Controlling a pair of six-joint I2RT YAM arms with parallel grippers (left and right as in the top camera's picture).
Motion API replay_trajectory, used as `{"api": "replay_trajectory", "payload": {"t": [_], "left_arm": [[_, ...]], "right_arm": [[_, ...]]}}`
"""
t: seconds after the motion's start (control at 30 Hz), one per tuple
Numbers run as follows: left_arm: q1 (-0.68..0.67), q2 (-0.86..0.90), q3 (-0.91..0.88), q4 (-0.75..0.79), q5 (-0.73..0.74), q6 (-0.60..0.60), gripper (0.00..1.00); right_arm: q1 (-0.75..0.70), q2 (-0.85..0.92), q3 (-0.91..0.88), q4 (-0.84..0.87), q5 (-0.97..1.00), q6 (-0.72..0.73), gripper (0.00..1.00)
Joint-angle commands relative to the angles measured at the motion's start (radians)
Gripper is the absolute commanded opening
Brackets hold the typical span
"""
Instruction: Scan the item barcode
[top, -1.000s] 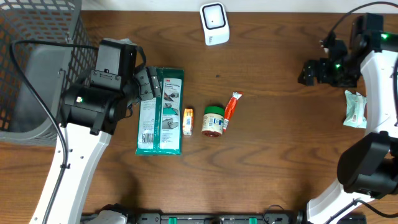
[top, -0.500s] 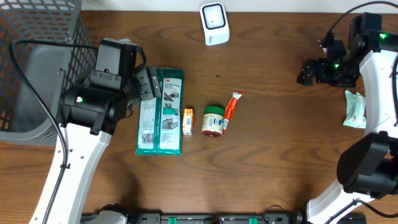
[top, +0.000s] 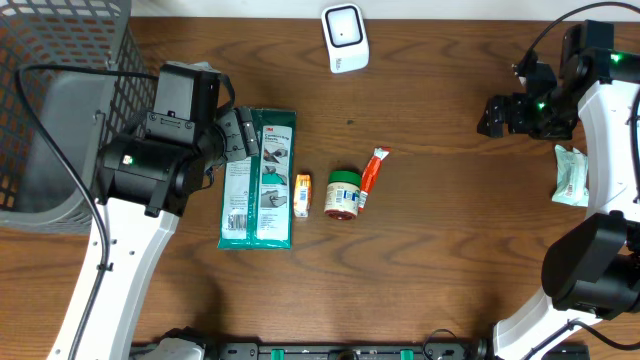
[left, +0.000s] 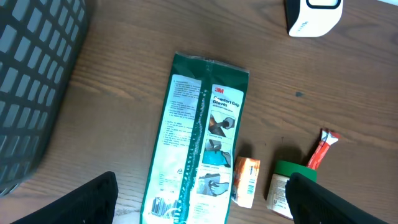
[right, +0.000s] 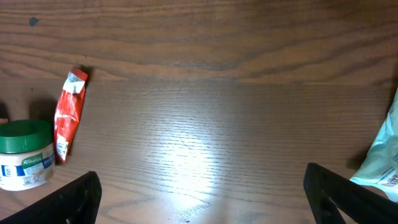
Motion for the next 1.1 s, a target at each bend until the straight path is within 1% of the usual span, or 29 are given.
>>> {"api": "replay_trajectory", "payload": {"t": [0.0, 0.23, 0.3, 0.47, 0.6, 0.67, 0.77, 1.07], "left_arm": [[0.005, 0.003, 0.016, -0.002, -0.013, 0.010, 0.86], [0.005, 0.002, 0.016, -0.002, -0.013, 0.010, 0.86], [0.005, 0.002, 0.016, -0.002, -0.013, 0.010, 0.86], [0.005, 0.003, 0.016, -0.002, -0.013, 0.010, 0.86], [0.005, 0.002, 0.016, -0.002, -0.013, 0.010, 0.86], [0.005, 0.002, 0.016, -0.002, -0.013, 0.010, 0.86], [0.005, 0.002, 0.016, -0.002, -0.013, 0.010, 0.86], [0.005, 0.003, 0.016, -0.002, -0.013, 0.010, 0.86]], "right_arm": [[0.003, 0.005, 0.000, 0.000, -0.009, 0.006, 0.99], [0.003, 0.005, 0.000, 0.002, 0.017, -0.002, 0.99], [0.003, 0.005, 0.000, 0.023, -0.003, 0.020, 0.99], [0.006, 0.005, 0.000, 0.110, -0.257, 0.049, 0.99], [0.041, 0.005, 0.000, 0.203, -0.368, 0.141, 0.99], [0.081, 0.005, 0.000, 0.256, -0.376, 0.167, 0.99], [0.164, 0.005, 0.000, 0.347, -0.366, 0.167, 0.99], [0.392, 0.005, 0.000, 0.544, -0.238, 0.167, 0.99]]}}
